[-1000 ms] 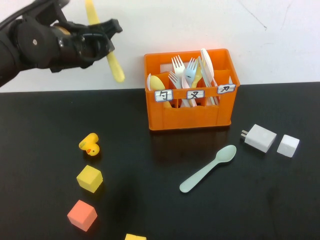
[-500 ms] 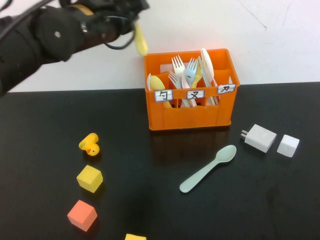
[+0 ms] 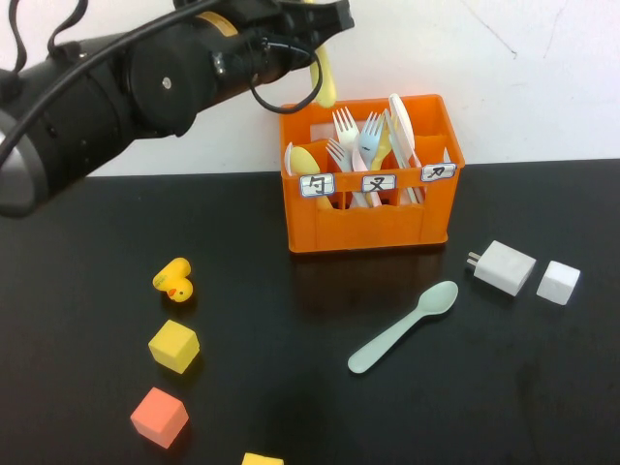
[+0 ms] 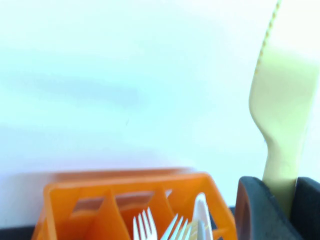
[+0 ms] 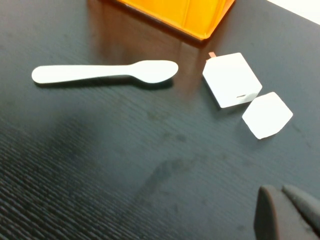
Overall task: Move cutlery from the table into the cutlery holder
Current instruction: Place the knife on the box
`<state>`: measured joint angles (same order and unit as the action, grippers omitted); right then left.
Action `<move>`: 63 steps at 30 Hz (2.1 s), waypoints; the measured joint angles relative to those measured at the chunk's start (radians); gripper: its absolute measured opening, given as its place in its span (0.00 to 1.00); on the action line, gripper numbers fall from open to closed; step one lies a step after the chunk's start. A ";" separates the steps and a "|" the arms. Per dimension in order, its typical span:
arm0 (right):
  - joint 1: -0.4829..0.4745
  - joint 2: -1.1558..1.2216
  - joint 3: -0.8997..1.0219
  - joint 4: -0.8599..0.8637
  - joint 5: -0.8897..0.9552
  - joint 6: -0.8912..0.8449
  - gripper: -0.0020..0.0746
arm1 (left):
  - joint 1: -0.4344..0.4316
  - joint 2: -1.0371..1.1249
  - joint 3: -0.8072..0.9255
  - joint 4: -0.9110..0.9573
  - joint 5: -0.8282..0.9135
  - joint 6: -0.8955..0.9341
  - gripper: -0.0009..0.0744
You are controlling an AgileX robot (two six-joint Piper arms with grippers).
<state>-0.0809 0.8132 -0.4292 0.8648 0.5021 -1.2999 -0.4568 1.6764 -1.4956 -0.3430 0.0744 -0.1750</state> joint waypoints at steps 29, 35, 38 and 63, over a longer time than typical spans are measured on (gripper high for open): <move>0.000 0.000 0.000 0.023 0.000 -0.005 0.02 | -0.109 0.233 0.000 0.203 -0.444 0.064 0.16; 0.000 0.000 0.000 0.023 0.000 -0.005 0.02 | -0.130 0.233 0.000 0.226 -0.502 0.039 0.16; 0.000 0.000 0.000 0.023 0.000 -0.005 0.02 | -0.139 0.233 0.000 0.226 -0.519 0.006 0.16; 0.000 0.000 0.000 0.023 0.000 -0.007 0.02 | -0.150 0.341 0.000 0.273 -0.600 -0.121 0.16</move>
<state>-0.0809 0.8132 -0.4292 0.8873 0.5021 -1.3067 -0.6073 2.0176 -1.4956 -0.0698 -0.5251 -0.2960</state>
